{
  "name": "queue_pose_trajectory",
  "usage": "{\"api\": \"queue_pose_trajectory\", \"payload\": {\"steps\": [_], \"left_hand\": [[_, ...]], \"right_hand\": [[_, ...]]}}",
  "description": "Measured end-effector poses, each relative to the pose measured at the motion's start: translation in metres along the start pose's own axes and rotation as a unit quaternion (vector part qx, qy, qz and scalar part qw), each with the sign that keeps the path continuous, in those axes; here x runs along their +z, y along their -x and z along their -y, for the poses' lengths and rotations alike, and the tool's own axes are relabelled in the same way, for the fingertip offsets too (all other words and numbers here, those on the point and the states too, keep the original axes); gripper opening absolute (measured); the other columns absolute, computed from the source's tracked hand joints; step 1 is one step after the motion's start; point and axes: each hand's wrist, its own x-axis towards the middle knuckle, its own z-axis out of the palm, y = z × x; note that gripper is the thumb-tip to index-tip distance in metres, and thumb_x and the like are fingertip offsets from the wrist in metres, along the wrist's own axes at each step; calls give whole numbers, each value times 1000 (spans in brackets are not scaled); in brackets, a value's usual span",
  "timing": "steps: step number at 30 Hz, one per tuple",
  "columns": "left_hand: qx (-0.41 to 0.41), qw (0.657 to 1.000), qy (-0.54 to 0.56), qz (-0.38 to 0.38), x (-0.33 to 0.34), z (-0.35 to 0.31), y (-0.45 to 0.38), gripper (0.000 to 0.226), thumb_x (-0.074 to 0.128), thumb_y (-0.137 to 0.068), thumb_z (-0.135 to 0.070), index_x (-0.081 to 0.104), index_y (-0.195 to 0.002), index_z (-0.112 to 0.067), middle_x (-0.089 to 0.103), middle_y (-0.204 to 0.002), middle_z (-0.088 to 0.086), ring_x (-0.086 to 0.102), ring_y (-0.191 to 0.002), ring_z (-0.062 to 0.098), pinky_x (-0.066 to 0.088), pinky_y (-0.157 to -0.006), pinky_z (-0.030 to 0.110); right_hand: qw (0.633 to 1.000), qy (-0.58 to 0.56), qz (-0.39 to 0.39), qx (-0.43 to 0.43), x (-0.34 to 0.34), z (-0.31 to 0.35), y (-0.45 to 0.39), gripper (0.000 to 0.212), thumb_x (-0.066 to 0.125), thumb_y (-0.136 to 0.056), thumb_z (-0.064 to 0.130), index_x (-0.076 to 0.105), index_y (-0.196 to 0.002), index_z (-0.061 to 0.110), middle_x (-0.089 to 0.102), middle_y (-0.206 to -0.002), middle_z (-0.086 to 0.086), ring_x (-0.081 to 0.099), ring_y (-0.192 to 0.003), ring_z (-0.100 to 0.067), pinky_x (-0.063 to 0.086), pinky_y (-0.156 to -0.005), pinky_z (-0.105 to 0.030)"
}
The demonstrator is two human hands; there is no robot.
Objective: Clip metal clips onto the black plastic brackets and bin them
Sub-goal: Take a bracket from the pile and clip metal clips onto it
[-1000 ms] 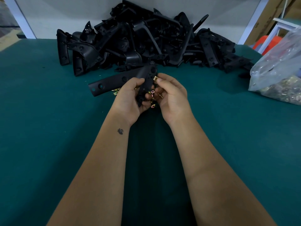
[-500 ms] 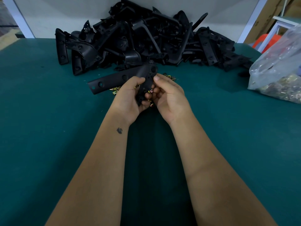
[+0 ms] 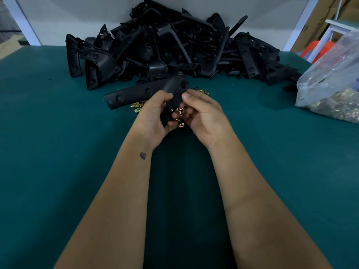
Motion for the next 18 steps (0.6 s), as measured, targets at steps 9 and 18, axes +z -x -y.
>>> {"api": "queue_pose_trajectory", "payload": {"steps": [9, 18], "left_hand": [[4, 1000, -31, 3, 2, 0, 2, 15, 48, -96, -23, 58, -97, -13, 61, -74, -3, 42, -53, 6, 28, -45, 16], [5, 999, -41, 23, 2, 2, 1, 35, 47, -100, -48, 57, -101, -14, 47, -65, -3, 30, -49, 7, 19, -44, 17]], "right_hand": [[1000, -19, 9, 5, -4, 4, 0, 8, 65, -86, -4, 66, -87, 4, 56, -62, -4, 49, -47, -6, 49, -54, -22], [1000, -3, 4, 7, 1, 2, 2, 17, 68, -88, 6, 66, -73, 13, 54, -60, 2, 56, -58, -17, 43, -77, -38]]}}
